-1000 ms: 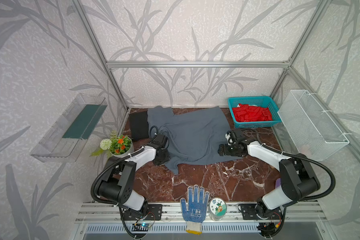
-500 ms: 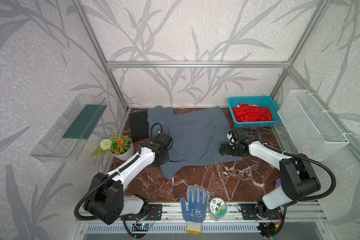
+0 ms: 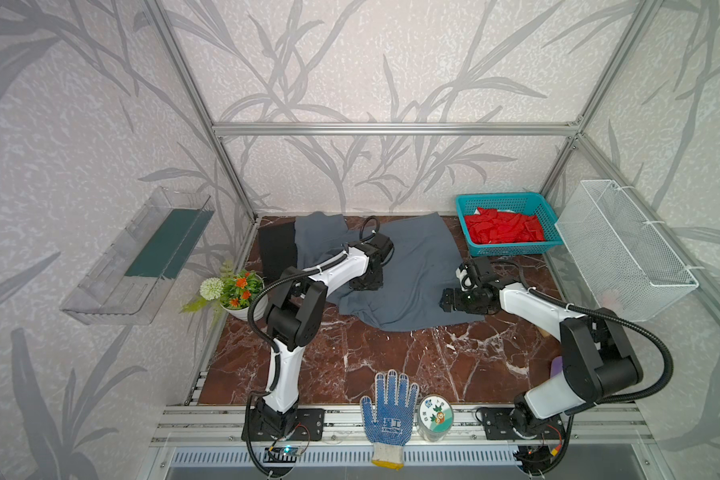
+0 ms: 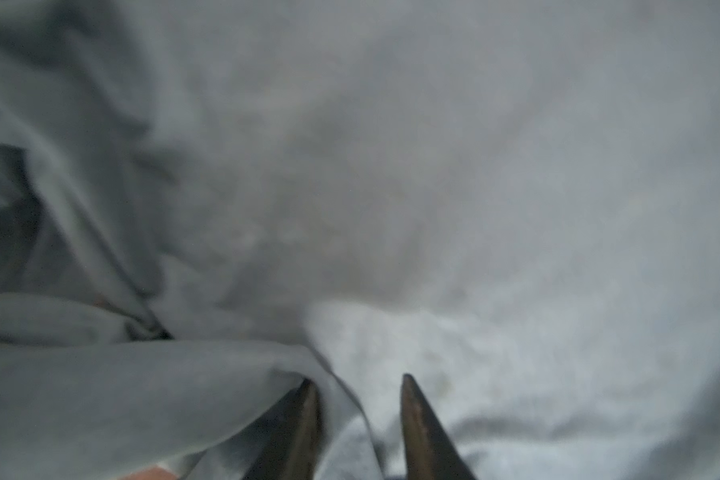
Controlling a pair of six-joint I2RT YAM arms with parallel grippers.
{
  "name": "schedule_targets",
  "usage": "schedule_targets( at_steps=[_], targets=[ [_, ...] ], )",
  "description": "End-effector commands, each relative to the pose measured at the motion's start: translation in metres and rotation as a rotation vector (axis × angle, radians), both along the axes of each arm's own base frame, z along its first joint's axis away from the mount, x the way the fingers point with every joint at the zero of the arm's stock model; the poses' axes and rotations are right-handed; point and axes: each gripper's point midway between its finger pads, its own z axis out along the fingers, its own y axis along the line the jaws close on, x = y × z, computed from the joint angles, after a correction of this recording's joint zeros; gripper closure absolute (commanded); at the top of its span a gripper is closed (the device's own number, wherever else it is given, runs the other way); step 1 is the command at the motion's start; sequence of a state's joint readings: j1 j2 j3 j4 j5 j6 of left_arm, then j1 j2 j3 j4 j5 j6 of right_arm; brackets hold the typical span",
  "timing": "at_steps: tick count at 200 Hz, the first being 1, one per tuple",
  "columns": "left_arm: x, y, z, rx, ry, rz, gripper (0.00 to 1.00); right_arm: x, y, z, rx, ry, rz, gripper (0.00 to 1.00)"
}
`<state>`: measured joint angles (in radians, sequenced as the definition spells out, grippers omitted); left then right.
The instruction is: Fold and stack the t-shirts
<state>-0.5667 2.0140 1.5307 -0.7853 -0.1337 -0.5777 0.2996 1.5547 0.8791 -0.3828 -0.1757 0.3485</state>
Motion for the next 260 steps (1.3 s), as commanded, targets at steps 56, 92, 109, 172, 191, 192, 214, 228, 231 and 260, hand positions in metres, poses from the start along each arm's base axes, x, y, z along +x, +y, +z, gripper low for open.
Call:
schedule_targets(
  at_steps=[56, 92, 109, 172, 191, 192, 214, 228, 231, 260],
  targets=[
    [-0.032, 0.062, 0.043, -0.032, -0.209, 0.089, 0.6, 0.006, 0.012, -0.003, 0.05, 0.026, 0.019, 0.05],
    [-0.025, 0.083, 0.034, -0.121, -0.189, 0.2, 0.62, 0.006, 0.011, -0.001, 0.05, 0.024, 0.014, 0.05],
    [-0.02, 0.098, 0.025, -0.146, -0.179, 0.254, 0.63, 0.004, 0.009, -0.001, 0.042, 0.024, 0.013, 0.05],
    [-0.003, 0.099, 0.006, -0.202, -0.123, 0.273, 0.68, 0.004, 0.01, 0.0, 0.049, 0.024, 0.011, 0.05],
    [-0.004, 0.098, -0.001, -0.203, -0.106, 0.281, 0.7, 0.004, 0.011, 0.0, 0.05, 0.024, 0.013, 0.05],
    [-0.004, 0.098, -0.001, -0.203, -0.105, 0.281, 0.7, 0.005, 0.011, 0.0, 0.05, 0.022, 0.013, 0.05],
    [-0.005, 0.099, -0.008, -0.193, -0.092, 0.287, 0.71, 0.003, 0.009, -0.002, 0.044, 0.027, 0.017, 0.05],
    [-0.005, 0.101, -0.01, -0.182, -0.092, 0.29, 0.72, 0.003, 0.009, -0.001, 0.043, 0.027, 0.018, 0.05],
    [-0.004, 0.101, -0.01, -0.18, -0.093, 0.293, 0.72, 0.002, 0.009, -0.001, 0.044, 0.027, 0.018, 0.05],
    [-0.002, 0.104, -0.009, -0.172, -0.105, 0.298, 0.82, 0.002, 0.009, 0.0, 0.044, 0.024, 0.017, 0.05]
  ],
)
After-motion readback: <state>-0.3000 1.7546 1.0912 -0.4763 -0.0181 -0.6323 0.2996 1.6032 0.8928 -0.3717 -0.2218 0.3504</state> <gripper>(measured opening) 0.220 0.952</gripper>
